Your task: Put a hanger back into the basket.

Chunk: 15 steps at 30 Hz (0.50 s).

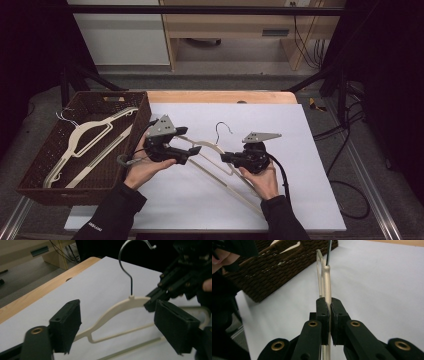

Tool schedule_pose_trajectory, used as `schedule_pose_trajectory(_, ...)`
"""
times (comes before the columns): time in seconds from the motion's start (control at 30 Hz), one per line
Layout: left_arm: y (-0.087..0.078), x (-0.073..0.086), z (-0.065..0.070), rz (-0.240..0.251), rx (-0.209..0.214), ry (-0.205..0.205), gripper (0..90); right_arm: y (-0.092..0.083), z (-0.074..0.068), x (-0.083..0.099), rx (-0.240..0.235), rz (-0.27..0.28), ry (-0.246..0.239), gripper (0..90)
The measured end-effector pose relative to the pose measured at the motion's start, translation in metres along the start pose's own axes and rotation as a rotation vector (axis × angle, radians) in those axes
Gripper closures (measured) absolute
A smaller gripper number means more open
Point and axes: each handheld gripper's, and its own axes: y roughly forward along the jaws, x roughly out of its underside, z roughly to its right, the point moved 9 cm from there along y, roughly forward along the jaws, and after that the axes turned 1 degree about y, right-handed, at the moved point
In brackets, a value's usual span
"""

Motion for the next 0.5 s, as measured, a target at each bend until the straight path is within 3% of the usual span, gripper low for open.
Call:
schedule_pose_trajectory(0.13, -0.007, 0.014, 0.006, -0.058, 0.015, 0.042, 14.0, -0.008, -0.008, -0.004, -0.058, -0.013, -0.060, 87.1)
schedule_pose_trajectory(0.3, -0.004, 0.025, 0.013, -0.089, 0.050, 0.055, 14.8, -0.011, -0.021, -0.006, -0.104, -0.038, -0.126, 87.1)
schedule_pose_trajectory(0.4, 0.004, 0.034, 0.019, -0.132, 0.075, 0.083, 20.4, -0.010, -0.027, -0.005, -0.124, -0.048, -0.147, 87.1)
schedule_pose_trajectory(0.5, 0.010, 0.038, 0.023, -0.148, 0.082, 0.109, 31.8, -0.010, -0.032, -0.003, -0.147, -0.060, -0.166, 87.1)
